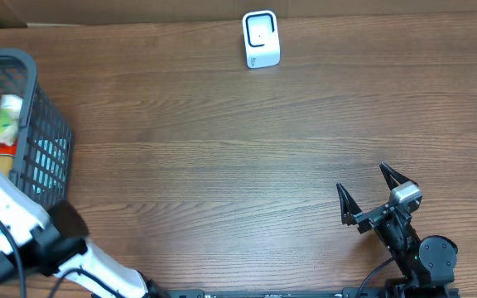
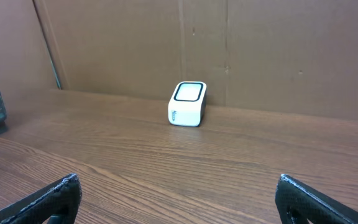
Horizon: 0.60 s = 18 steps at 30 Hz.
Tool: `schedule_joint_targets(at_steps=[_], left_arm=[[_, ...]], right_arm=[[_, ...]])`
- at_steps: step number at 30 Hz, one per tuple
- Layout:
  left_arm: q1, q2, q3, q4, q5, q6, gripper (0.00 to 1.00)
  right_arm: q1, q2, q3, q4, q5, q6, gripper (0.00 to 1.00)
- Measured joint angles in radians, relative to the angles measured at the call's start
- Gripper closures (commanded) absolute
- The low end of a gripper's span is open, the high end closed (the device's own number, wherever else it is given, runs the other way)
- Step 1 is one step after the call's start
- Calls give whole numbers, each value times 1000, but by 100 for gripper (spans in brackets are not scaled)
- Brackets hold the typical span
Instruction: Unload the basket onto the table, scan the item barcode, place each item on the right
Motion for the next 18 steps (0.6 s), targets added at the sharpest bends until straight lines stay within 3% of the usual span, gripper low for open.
schedule_joint_targets(at_steps=[1, 4, 7, 13, 18], left_arm=[[-14, -24, 3, 2, -4, -2, 95], [-28, -74, 15, 0, -21, -10, 58], [-7, -85, 17, -17, -35, -23, 38], [90, -29, -7, -91, -43, -87, 27], [192, 71, -14, -161, 0, -142, 26]], right_arm=[[0, 0, 0, 1, -1, 0, 0], [0, 0, 0, 0, 0, 0, 0], [0, 0, 0, 0, 0, 0, 0], [0, 0, 0, 0, 0, 0, 0], [0, 0, 0, 0, 0, 0, 0]])
